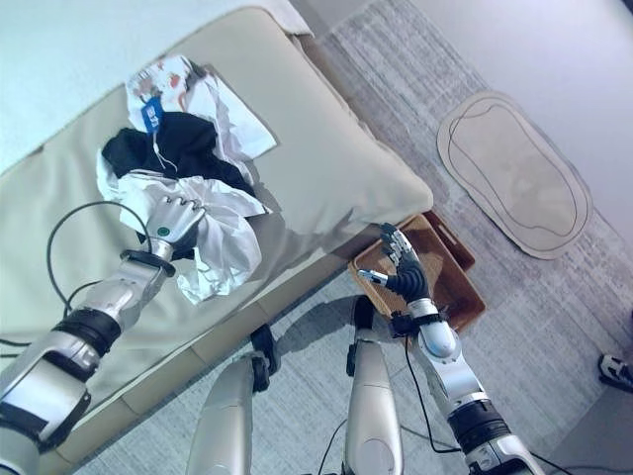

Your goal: Pick up clothes into the bucket

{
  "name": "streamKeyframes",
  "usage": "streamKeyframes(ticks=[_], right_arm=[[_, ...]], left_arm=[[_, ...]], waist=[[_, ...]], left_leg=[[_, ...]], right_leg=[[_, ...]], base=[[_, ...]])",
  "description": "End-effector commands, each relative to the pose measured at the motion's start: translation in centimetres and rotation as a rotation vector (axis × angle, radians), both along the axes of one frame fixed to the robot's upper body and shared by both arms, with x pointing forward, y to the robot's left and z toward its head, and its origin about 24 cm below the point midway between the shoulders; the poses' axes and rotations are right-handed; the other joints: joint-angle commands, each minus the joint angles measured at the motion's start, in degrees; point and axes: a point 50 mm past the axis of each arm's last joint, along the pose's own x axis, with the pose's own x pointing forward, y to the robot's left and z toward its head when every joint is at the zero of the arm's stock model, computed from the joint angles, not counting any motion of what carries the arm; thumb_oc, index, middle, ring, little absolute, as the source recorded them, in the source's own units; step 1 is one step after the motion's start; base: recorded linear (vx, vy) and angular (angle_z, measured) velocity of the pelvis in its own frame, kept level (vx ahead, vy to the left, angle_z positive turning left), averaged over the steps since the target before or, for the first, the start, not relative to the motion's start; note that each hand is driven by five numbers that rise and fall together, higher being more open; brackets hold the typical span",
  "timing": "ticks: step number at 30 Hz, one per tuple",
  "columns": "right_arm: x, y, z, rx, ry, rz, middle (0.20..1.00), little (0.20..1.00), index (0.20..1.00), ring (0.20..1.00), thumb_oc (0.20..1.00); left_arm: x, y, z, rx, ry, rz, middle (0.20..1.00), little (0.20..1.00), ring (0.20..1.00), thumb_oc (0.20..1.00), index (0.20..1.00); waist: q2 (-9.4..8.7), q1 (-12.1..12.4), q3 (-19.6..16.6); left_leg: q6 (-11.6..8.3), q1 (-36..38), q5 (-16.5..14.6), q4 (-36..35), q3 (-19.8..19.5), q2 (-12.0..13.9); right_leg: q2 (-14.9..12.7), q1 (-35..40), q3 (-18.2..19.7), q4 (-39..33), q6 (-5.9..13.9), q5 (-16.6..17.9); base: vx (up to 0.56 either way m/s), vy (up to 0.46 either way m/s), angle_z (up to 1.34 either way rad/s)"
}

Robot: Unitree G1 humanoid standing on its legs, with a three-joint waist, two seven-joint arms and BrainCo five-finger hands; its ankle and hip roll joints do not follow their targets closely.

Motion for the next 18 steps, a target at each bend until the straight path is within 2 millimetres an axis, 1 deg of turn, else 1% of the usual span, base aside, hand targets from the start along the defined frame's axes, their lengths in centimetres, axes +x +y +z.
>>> streamKeyframes(ticks=[1,3,4,5,8,9,10,11,13,16,17,18], right_arm=[[-1.2,-0.7,-0.3,0.005,-0.021,-0.038,1.0,1.0,1.0,1.0,1.0],[-1.4,-0.8,-0.9,0.014,0.009,-0.051,1.0,1.0,1.0,1.0,1.0],[-1.4,-0.8,-0.9,0.013,0.009,-0.05,1.0,1.0,1.0,1.0,1.0],[-1.5,-0.9,-1.2,0.018,0.022,-0.056,1.0,1.0,1.0,1.0,1.0],[-1.7,-1.0,-1.7,0.019,0.048,-0.058,1.0,1.0,1.0,1.0,1.0],[-1.7,-1.1,-1.7,0.021,0.052,-0.059,1.0,1.0,1.0,1.0,1.0],[-2.0,-1.1,-2.2,0.019,0.074,-0.058,1.0,1.0,1.0,1.0,1.0],[-2.0,-1.1,-2.2,0.018,0.076,-0.056,1.0,1.0,1.0,1.0,1.0],[-2.1,-1.2,-2.7,0.01,0.103,-0.055,1.0,1.0,1.0,1.0,1.0],[-2.3,-1.1,-3.1,0.011,0.121,-0.045,1.0,1.0,1.0,1.0,1.0],[-2.3,-1.1,-3.3,0.004,0.13,-0.044,1.0,1.0,1.0,1.0,1.0],[-2.3,-1.0,-3.4,0.004,0.138,-0.036,1.0,1.0,1.0,1.0,1.0]], left_arm=[[-0.9,0.5,1.7,-0.169,-0.129,-0.017,0.2,0.2,0.2,0.2,0.2],[-2.2,0.4,1.4,-0.296,-0.16,-0.042,0.2,0.2,0.2,0.2,0.2],[-2.2,0.5,1.4,-0.296,-0.16,-0.041,0.2,0.2,0.2,0.2,0.2],[-2.5,0.1,1.4,-0.33,-0.162,-0.065,0.2,0.2,0.2,0.2,0.2],[-3.4,-0.1,1.9,-0.39,-0.182,-0.105,0.2,0.2,0.2,0.2,0.2],[-3.6,-0.2,2.3,-0.419,-0.194,-0.12,0.2,0.2,0.2,0.2,0.2],[-4.2,-0.1,2.8,-0.464,-0.204,-0.144,0.2,0.2,0.2,0.2,0.2],[-4.3,-0.1,2.8,-0.465,-0.202,-0.142,0.2,0.2,0.2,0.2,0.2],[-4.9,-0.2,3.6,-0.547,-0.227,-0.187,0.2,0.2,0.2,0.2,0.2],[-5.3,-0.1,4.2,-0.584,-0.239,-0.205,0.2,0.2,0.2,0.2,0.2],[-5.3,-0.3,4.7,-0.615,-0.25,-0.232,0.2,0.2,0.2,0.2,0.2],[-5.4,-0.1,4.7,-0.657,-0.251,-0.234,0.2,0.2,0.2,0.2,0.2]], waist=[[0.4,1.53,-4.45],[0.38,2.17,-5.22],[0.31,1.99,-5.24],[0.39,2.33,-5.56],[0.35,2.56,-6.6],[0.36,2.82,-7.06],[0.49,3.19,-7.68],[0.49,3.1,-7.58],[0.78,3.72,-8.87],[0.84,3.78,-9.45],[0.89,3.95,-9.86],[0.99,3.98,-10.38]], left_leg=[[-1.77,-1.0,5.67,-7.72,-8.02,-0.58],[-1.97,2.19,6.19,-9.97,-8.12,-0.23],[-1.92,2.18,6.69,-10.31,-8.13,-0.38],[-2.0,3.27,6.41,-10.87,-8.3,-0.23],[-2.09,5.66,7.31,-12.92,-8.41,-0.17],[-2.16,6.24,7.35,-13.26,-8.48,-0.05],[-2.18,7.83,7.34,-14.13,-8.48,0.18],[-2.2,8.18,7.4,-14.36,-8.48,0.2],[-2.37,10.64,7.69,-15.94,-8.39,0.62],[-2.54,12.42,8.01,-17.07,-8.26,0.78],[-2.57,12.79,8.05,-17.28,-8.36,0.87],[-2.67,13.63,8.17,-17.79,-8.28,1.06]], right_leg=[[-1.46,4.11,-1.32,-5.29,2.32,2.19],[-1.3,7.71,-2.2,-7.81,2.4,2.68],[-1.42,7.73,-2.25,-8.12,2.4,3.08],[-1.29,8.9,-2.62,-8.55,2.45,2.86],[-1.09,11.84,-3.45,-10.71,2.39,3.49],[-0.99,12.51,-3.72,-11.08,2.42,3.49],[-0.81,14.09,-4.08,-12.02,2.4,3.6],[-0.77,14.44,-4.13,-12.23,2.39,3.67],[-0.48,16.65,-4.72,-13.28,2.47,3.71],[-0.21,18.35,-5.17,-14.12,2.43,3.76],[-0.08,18.77,-5.19,-14.32,2.42,3.71],[0.3,19.6,-5.4,-14.81,2.33,3.63]], base=[[0.06,-0.047,0.18],[0.07,-0.037,0.09],[0.06,-0.028,0.0],[0.0,0.0,0.0],[0.05,-0.033,0.05],[0.07,-0.043,0.1],[0.05,-0.034,0.08],[0.07,-0.032,0.05],[0.06,-0.021,-0.01],[0.04,-0.023,0.0],[0.06,-0.038,0.02],[0.04,-0.026,0.02]])
